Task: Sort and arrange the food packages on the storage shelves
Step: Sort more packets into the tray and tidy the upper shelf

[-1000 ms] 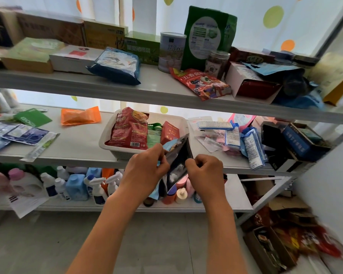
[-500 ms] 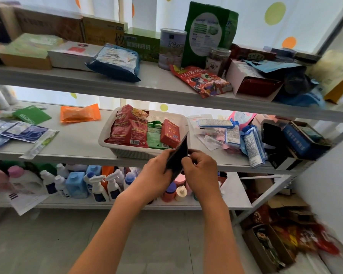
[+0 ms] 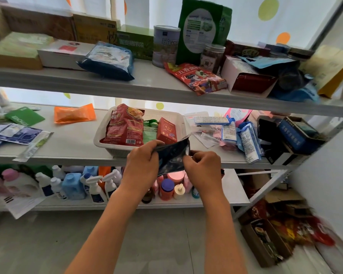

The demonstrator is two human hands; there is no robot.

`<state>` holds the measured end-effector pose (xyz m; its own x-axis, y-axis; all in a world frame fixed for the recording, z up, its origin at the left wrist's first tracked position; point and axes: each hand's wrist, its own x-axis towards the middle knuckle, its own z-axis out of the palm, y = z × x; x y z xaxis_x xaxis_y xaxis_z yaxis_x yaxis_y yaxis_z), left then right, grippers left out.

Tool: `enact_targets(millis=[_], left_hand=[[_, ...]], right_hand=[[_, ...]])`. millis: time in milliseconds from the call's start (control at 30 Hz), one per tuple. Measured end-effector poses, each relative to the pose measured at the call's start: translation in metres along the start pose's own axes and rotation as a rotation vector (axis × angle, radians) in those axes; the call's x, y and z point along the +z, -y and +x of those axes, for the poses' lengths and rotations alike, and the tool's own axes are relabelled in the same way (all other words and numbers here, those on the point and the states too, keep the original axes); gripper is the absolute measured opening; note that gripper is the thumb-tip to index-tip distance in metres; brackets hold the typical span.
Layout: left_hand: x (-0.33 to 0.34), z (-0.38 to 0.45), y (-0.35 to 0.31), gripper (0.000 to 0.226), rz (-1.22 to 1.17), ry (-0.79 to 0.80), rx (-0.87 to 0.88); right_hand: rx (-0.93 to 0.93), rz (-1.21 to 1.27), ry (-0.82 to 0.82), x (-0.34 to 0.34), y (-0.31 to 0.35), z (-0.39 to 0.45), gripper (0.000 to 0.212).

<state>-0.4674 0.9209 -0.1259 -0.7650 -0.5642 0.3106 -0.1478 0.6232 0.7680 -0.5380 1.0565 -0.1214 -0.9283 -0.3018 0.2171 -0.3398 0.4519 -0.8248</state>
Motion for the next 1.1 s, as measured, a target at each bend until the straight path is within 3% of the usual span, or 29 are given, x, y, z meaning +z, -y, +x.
enact_targets(millis=[400, 600, 700, 833, 1100], left_hand=[[-0.014, 0.006, 0.005, 0.03, 0.04, -0.065, -0.008], [-0.015, 0.0, 0.0, 0.036, -0.019, 0.054, 0.065], [-0.015, 0.001, 0.004, 0.04, -0.045, 0.133, 0.078], [-0.016, 0.0, 0.004, 0.042, -0.107, 0.189, 0.036], [-0.025, -0.002, 0.004, 0.048, -0.321, 0.2, -0.059]], right_hand=[[-0.022, 0.027, 0.07, 0.003, 0.002, -0.001, 0.051], [-0.014, 0.077, 0.123, 0.003, 0.002, 0.0, 0.027], [-0.002, 0.201, 0.069, -0.001, 0.002, 0.002, 0.006], [0.011, 0.341, 0.042, -0.003, -0.003, 0.005, 0.028], [0.0, 0.443, 0.109, -0.016, -0.007, 0.005, 0.02]])
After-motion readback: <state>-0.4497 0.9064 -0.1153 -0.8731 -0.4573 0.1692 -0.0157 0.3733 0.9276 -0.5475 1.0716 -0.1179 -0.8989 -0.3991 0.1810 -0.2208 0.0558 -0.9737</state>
